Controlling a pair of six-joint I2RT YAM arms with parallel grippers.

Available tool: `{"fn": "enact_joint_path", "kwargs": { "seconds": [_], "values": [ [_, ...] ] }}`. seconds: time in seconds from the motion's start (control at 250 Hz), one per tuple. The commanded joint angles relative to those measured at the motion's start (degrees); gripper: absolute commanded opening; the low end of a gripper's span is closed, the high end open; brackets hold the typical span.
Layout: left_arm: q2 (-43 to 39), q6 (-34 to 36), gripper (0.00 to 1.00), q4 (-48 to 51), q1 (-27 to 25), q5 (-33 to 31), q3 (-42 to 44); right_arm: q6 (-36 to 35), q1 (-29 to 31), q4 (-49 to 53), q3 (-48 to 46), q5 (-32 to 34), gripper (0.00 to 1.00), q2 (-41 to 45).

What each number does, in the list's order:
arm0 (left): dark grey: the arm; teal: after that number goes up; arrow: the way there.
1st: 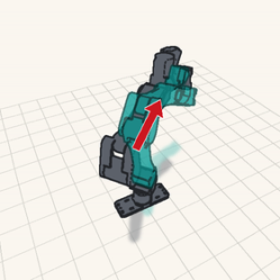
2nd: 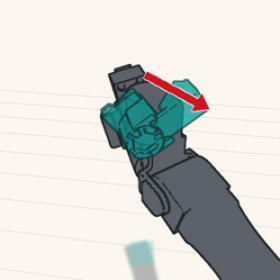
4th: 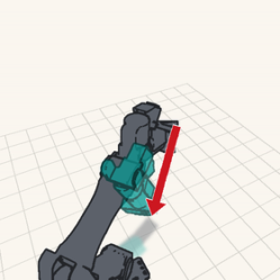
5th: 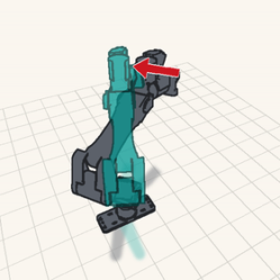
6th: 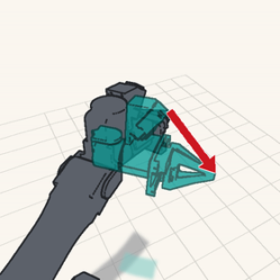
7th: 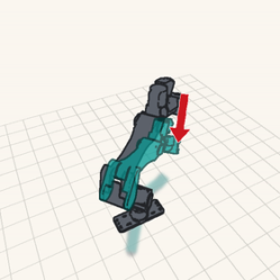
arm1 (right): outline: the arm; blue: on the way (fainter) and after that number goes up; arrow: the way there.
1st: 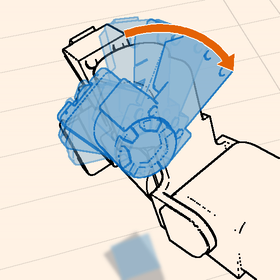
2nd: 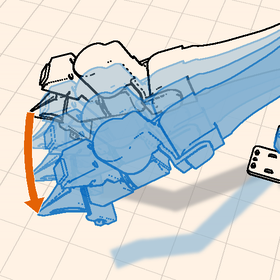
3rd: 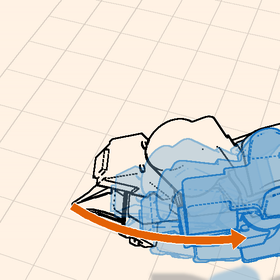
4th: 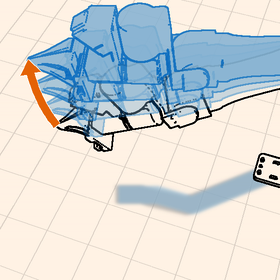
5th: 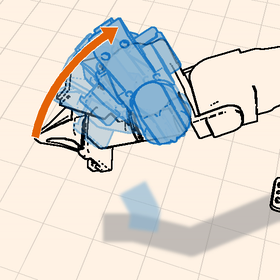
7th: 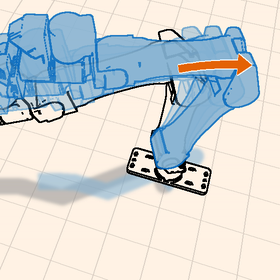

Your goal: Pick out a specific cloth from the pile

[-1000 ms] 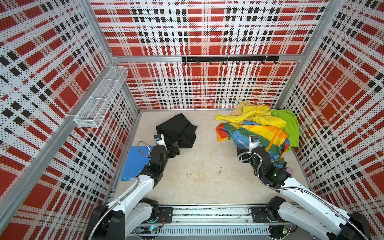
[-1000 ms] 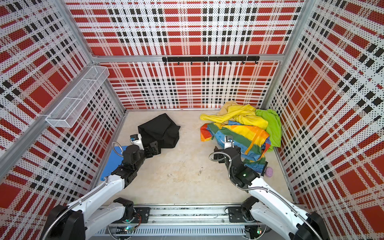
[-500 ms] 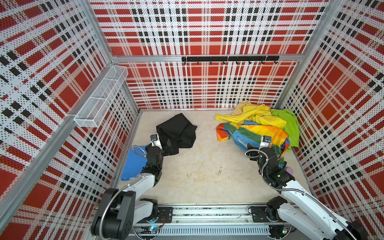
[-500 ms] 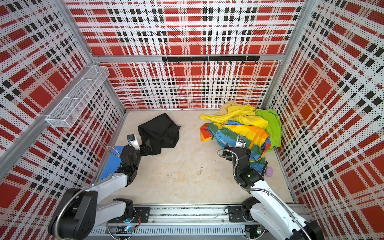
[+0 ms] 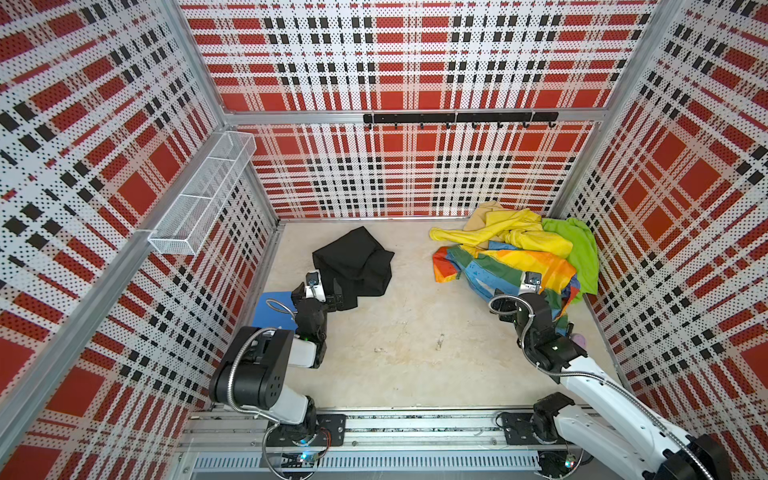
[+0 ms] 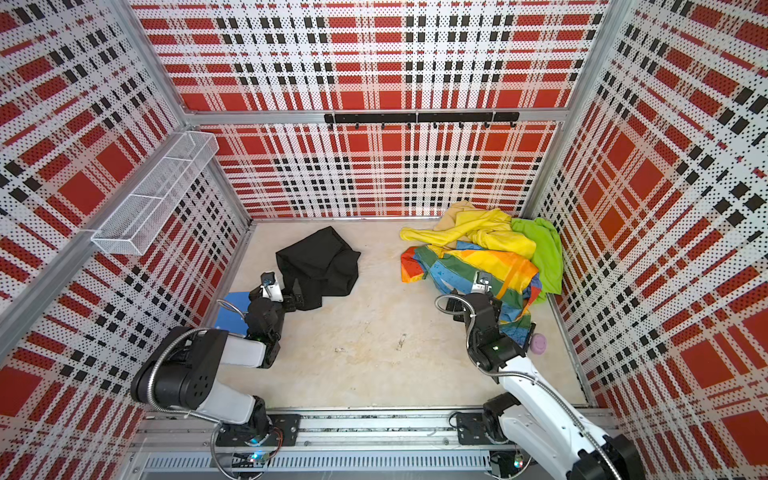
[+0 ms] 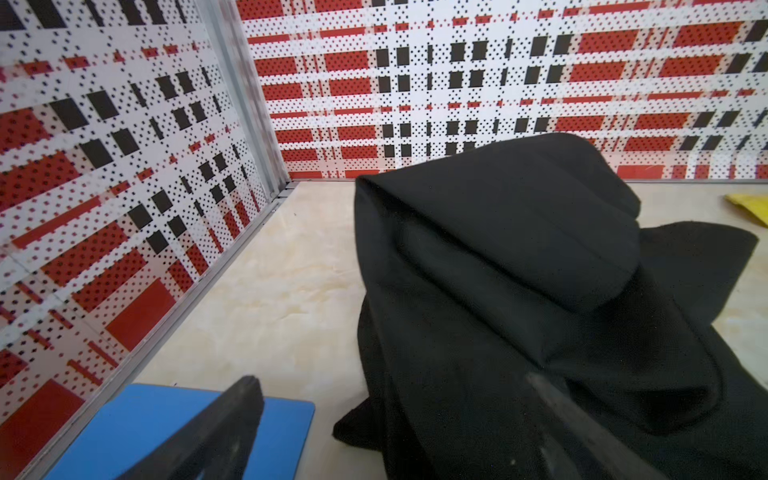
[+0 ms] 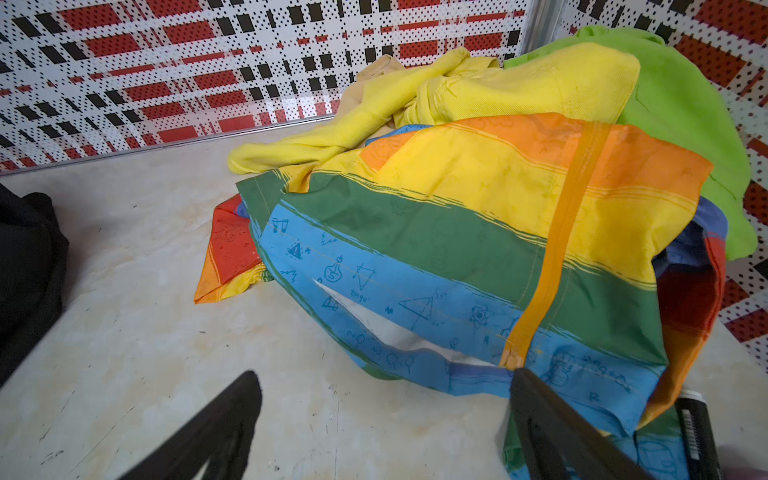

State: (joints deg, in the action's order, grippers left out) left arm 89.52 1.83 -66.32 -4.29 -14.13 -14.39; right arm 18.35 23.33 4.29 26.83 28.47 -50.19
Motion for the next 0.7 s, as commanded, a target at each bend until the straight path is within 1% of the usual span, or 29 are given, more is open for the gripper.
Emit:
{"fn": "enact_joint_path", "kwargs": {
  "seconds": [0.0, 0.04, 0.092, 0.172, 0.38, 0.536, 0.596, 0.696],
  "values": [
    [0.3, -1.5, 0.99, -0.9, 1.8, 3.1, -1.9, -2.4, -0.7, -5.8, -0.9, -0.2, 1.0, -2.1],
    [0.0, -2.0, 0.99, 2.3, 2.6, 4.8, -3.3, -3.1, -1.4, -7.5, -1.2, -0.8, 1.0, -3.0],
    [0.9, -2.7, 0.99, -0.6, 3.6, 7.1, -2.8, -4.3, -2.8, -10.4, -1.8, -2.9, 1.0, -4.1],
    [0.7, -2.7, 0.99, -0.1, 3.6, 7.0, -2.9, -6.0, -4.7, -14.6, -2.7, -4.3, 1.0, -5.5],
    [0.7, -2.6, 0.99, -0.3, 3.4, 6.7, -2.8, -11.4, -9.4, -22.8, -2.9, -3.3, 1.0, -8.7],
    [0.7, -2.4, 0.99, -0.3, 3.3, 6.5, -2.8, -12.8, -12.4, -29.6, -4.8, -3.5, 1.0, -11.0],
    [0.8, -2.5, 0.99, -0.2, 3.3, 6.5, -2.8, -13.5, -13.8, -33.9, -6.6, -4.3, 1.0, -11.9],
    [0.8, -2.4, 0.99, -0.3, 3.2, 6.4, -2.8, -15.4, -15.4, -44.4, -10.8, -5.4, 1.0, -13.3]
  ]
}}
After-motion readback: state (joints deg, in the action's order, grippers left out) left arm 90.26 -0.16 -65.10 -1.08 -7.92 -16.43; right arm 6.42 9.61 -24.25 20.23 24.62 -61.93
